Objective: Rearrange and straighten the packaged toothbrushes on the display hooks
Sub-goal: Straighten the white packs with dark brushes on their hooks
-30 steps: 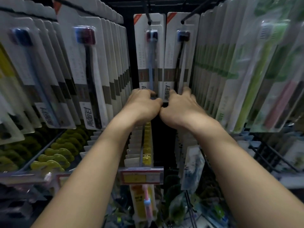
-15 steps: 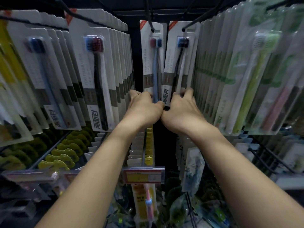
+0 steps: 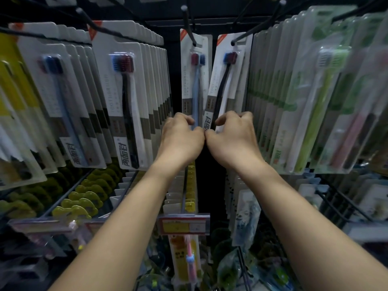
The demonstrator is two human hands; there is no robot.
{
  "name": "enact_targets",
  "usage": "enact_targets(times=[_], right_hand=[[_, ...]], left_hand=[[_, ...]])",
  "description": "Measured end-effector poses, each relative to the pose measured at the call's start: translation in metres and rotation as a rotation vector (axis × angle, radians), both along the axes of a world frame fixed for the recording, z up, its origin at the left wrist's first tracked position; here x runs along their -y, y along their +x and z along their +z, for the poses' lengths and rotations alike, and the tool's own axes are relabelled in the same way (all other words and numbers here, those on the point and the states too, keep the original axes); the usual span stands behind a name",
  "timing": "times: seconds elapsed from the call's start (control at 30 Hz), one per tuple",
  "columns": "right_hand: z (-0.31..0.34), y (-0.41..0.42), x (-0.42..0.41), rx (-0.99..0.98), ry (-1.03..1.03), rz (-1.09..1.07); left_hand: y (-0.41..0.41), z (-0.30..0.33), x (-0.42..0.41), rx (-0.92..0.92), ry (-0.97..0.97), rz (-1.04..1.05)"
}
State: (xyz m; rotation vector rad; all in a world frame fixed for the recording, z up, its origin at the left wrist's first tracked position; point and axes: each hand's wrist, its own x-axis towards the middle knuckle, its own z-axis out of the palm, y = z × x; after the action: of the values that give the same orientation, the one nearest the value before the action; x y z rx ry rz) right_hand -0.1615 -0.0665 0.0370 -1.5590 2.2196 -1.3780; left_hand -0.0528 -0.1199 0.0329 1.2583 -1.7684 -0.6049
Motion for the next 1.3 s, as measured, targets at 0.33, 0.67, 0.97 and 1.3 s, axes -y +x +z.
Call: enact_targets(times=[0.33,0.67,0.97,1.3], right_hand=[[0.002,-0.002,-0.002,0.179,-0.148,0.017],[0.001,-0.002,-0.003,0.146,-0.186,-0.021],[-0.001,-0.005,-0.006,0.119,-0.208,-0.028],[-0.002,-0.002,-0.019,0.032,-0.233,-0.008]], left_hand=[[0.002,0.000,-0.008,-0.014,-0.015,0.064],[0.003,0.000,-0.015,0.005,-0.054,0.091],[0.004,0.002,-0.026,0.032,-0.136,0.089],[0.007,0.002,-0.038,0.037,-0.180,0.093]])
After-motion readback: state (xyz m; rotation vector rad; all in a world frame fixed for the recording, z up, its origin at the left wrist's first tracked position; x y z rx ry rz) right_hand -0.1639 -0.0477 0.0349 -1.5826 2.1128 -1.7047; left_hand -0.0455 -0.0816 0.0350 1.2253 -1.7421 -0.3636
